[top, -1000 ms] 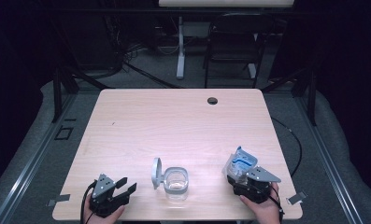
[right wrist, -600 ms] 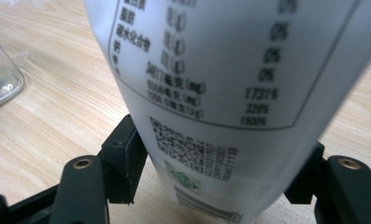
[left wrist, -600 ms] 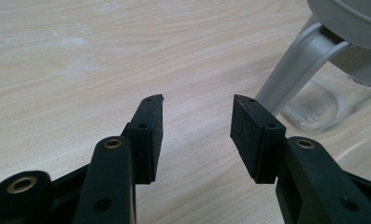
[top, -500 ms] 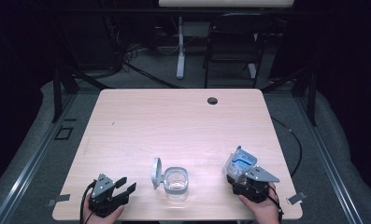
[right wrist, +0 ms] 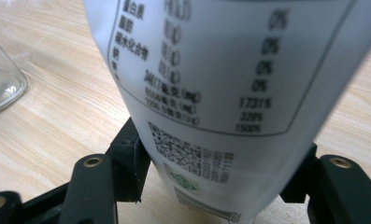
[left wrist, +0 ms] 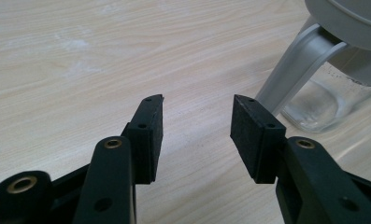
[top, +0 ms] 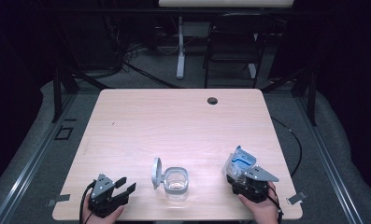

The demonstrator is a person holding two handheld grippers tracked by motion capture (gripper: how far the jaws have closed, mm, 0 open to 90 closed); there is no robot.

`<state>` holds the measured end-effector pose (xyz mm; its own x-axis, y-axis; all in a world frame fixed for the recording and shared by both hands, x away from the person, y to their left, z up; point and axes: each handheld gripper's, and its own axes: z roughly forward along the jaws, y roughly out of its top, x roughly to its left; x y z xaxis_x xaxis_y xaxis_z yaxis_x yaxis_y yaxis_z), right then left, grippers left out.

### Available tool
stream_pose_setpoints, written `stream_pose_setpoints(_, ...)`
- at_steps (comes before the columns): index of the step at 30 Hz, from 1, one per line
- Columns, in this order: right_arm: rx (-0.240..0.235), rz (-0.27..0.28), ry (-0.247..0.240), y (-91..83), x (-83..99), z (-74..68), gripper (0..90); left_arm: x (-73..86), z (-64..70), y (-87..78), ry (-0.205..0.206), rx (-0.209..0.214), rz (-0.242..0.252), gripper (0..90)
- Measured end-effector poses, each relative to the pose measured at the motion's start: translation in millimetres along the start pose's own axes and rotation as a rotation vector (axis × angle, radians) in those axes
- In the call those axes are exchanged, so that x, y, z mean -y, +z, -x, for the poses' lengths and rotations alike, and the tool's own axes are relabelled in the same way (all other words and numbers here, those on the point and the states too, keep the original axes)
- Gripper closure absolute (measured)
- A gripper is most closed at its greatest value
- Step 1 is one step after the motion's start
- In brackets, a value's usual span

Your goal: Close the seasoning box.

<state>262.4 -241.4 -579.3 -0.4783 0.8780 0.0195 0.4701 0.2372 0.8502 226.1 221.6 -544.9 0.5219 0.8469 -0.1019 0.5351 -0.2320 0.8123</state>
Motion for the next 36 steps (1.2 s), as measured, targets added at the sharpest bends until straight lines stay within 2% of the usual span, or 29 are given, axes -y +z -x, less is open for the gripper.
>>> stream_pose_setpoints(2,0.002,0.011,0.006,0.9,0.4,-1.0,39.5,0.1,-1.2,-0.5,-0.002,-0.001,0.001,54.6)
stream_pose_setpoints(11,-0.007,-0.006,-0.011,-0.1,-2.7,-7.3,39.5,0.9,0.2,-1.3,0.010,-0.006,-0.006,54.7)
stream_pose_setpoints(14,0.003,-0.019,-0.037,-2.2,-5.8,-11.2,39.5,1.4,0.8,-2.6,0.009,-0.007,-0.006,54.7)
stream_pose_setpoints(16,-0.001,-0.002,-0.034,-2.2,-6.8,-14.1,39.5,1.7,0.9,-3.3,0.007,-0.008,-0.002,54.7)
stream_pose_setpoints(24,-0.001,0.021,-0.105,-9.2,-18.9,-24.3,39.5,2.1,2.3,-5.3,0.019,-0.014,-0.005,54.7)
stream_pose_setpoints(28,-0.005,0.042,-0.119,-12.0,-26.8,-28.7,39.5,2.6,0.5,-8.4,0.014,-0.020,-0.002,54.7)
stream_pose_setpoints(36,-0.001,0.046,-0.160,-12.9,-41.4,-34.0,39.5,4.6,-0.3,-13.8,0.024,-0.032,0.000,54.7)
